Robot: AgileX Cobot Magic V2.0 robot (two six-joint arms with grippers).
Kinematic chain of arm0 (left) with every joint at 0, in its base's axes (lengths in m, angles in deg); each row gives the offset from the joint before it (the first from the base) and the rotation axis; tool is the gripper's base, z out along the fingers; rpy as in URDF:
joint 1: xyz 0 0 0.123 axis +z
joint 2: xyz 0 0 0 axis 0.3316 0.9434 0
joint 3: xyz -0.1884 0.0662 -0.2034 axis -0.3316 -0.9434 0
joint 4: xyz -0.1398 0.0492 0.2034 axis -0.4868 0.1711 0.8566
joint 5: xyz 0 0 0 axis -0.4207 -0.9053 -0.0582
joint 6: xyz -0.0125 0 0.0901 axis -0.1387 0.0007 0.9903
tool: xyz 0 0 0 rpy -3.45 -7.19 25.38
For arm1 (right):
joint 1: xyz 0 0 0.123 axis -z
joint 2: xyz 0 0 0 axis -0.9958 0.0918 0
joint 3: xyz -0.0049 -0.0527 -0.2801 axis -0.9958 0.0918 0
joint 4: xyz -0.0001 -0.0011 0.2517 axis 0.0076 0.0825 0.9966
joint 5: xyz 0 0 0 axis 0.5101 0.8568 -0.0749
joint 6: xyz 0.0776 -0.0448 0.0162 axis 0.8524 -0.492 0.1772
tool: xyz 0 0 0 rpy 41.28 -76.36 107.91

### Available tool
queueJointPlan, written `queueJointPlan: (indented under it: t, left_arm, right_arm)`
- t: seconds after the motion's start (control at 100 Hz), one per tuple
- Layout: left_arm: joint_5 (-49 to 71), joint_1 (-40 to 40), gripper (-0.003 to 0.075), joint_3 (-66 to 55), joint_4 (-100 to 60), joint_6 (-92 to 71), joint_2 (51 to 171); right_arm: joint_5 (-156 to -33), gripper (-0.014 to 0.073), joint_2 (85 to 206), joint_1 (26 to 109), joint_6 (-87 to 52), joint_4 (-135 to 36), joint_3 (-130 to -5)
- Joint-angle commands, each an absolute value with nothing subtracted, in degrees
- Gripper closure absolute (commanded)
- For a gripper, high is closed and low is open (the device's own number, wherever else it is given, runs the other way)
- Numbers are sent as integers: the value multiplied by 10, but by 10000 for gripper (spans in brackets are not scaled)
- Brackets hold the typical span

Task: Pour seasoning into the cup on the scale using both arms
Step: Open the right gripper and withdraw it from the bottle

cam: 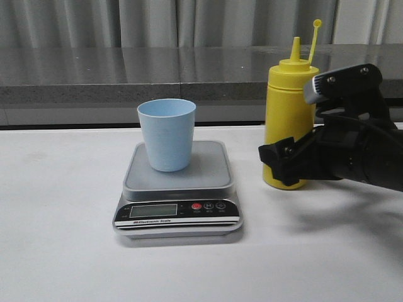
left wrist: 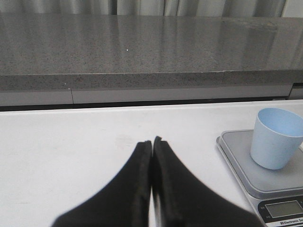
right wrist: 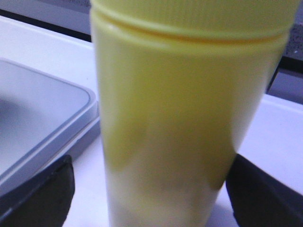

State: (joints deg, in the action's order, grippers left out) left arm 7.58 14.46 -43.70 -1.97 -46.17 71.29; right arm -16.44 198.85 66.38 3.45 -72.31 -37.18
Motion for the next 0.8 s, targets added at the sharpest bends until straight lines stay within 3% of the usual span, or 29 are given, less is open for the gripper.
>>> queueJointPlan:
  t: [0.0,0.35,0.61,0.79]
  left_arm:
    - [116,146,740,-422,-21,-461,717]
    - [116,146,740,-422,-21,-461,717]
    - [116,146,740,-422,-21,-461,717]
    - [116,146,740,-422,-21,-461,717]
  right_arm:
    - [-70,-45,1963,666,36,-714,-366]
    - [-70,-44,1889,666,36,-666,-318]
    - [-90,-44,1746,666,36,-632,-243]
    - [-171,-44,1632,666,36,-605,-209]
